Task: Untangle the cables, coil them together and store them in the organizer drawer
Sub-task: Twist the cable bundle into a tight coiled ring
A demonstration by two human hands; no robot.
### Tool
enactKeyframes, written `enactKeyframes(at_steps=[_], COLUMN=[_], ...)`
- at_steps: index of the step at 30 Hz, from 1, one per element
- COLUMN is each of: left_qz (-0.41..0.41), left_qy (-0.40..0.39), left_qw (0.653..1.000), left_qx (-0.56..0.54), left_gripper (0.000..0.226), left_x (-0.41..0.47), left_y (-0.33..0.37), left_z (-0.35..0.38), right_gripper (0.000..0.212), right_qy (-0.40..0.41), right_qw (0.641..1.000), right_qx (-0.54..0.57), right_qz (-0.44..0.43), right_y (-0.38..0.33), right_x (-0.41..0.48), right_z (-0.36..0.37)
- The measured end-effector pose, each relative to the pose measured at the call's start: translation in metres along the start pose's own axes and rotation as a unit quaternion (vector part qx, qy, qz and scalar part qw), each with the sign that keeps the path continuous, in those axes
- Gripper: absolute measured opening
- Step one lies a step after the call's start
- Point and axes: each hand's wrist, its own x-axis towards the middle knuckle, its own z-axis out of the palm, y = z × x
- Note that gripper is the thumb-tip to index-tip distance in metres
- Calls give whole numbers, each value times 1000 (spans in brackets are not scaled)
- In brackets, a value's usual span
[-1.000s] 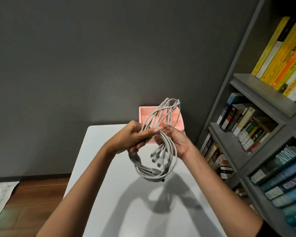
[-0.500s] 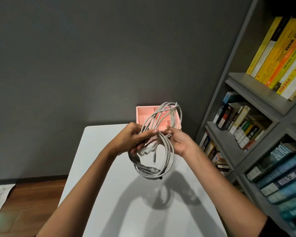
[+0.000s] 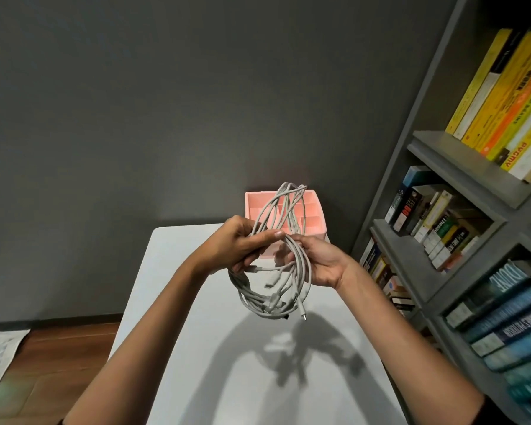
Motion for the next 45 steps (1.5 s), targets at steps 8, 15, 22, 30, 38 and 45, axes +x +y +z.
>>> enactKeyframes(at_steps=[8, 15, 22, 30, 38, 45], left_qz=[11, 30, 37, 19, -54, -123], left_qy=[-12, 26, 73, 141, 262, 308], left_qw=[1000, 999, 996, 977, 944, 930], left_qx=[-8, 12, 24, 161, 191, 157], left_gripper=[50, 51, 54, 49, 50, 46], left_x=[6, 15, 19, 22, 23, 11], left_y=[0, -4, -12, -16, -50, -80], left_z=[6, 8, -3, -7, -6, -30], right_gripper=[40, 37, 32, 22, 18, 36], right_qy=[-71, -98, -141, 135, 316, 259], right_qw=[995, 993, 945, 824, 528, 589], right_qx=[-19, -33, -292, -550, -788, -750], right_qz=[71, 63, 36, -20, -23, -153], right_y=[-1, 4, 14, 7, 29, 4], right_x=[-3, -3, -9, 0, 19, -1], right_z=[1, 6, 2, 8, 19, 20])
